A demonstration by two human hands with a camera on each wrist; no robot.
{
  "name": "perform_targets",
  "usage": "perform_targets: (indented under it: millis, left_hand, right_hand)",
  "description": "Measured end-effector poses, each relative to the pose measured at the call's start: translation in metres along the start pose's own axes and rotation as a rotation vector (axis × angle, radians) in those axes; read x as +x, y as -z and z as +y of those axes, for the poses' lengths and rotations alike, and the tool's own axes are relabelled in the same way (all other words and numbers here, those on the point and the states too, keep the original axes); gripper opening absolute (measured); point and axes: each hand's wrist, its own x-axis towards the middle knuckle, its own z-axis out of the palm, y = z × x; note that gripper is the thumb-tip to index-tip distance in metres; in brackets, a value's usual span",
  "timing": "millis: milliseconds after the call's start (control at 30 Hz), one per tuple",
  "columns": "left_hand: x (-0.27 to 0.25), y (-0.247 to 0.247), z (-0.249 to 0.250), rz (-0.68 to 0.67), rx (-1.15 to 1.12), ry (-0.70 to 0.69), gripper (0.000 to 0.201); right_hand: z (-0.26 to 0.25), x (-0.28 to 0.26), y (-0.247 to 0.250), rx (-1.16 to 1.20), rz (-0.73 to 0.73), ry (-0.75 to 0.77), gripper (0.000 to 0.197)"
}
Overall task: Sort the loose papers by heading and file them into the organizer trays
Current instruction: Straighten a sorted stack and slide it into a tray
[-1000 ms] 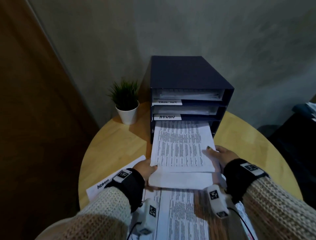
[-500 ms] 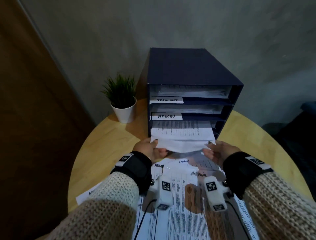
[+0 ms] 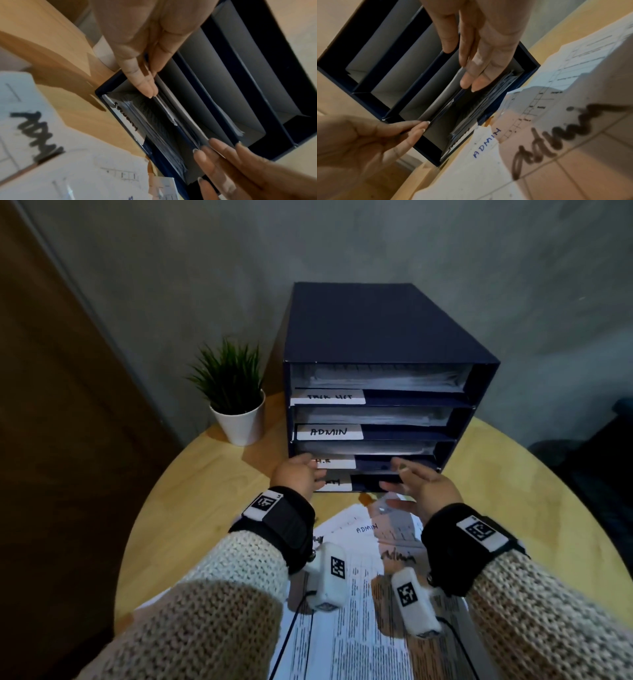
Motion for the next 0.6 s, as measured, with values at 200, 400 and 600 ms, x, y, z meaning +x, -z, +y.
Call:
perform_targets:
  millis: [200, 400, 600]
  left_hand:
    - [-0.001, -0.006, -0.004, 0.015, 0.233, -0.066, 0.044]
    - [0.002, -0.009, 0.006, -0.046, 0.360, -0.037, 0.052]
    - [-0.016, 0.015, -0.006, -0.034, 0.472, -0.076, 0.042]
  right_hand:
    - [0.001, 0.001, 0.001, 0.017, -0.037, -0.037, 0.036]
    - [-0.001, -0.001, 0.001, -0.142, -0.135, -0.095, 0.045]
    - [0.010, -0.012, 0.013, -0.504, -0.008, -0.097, 0.024]
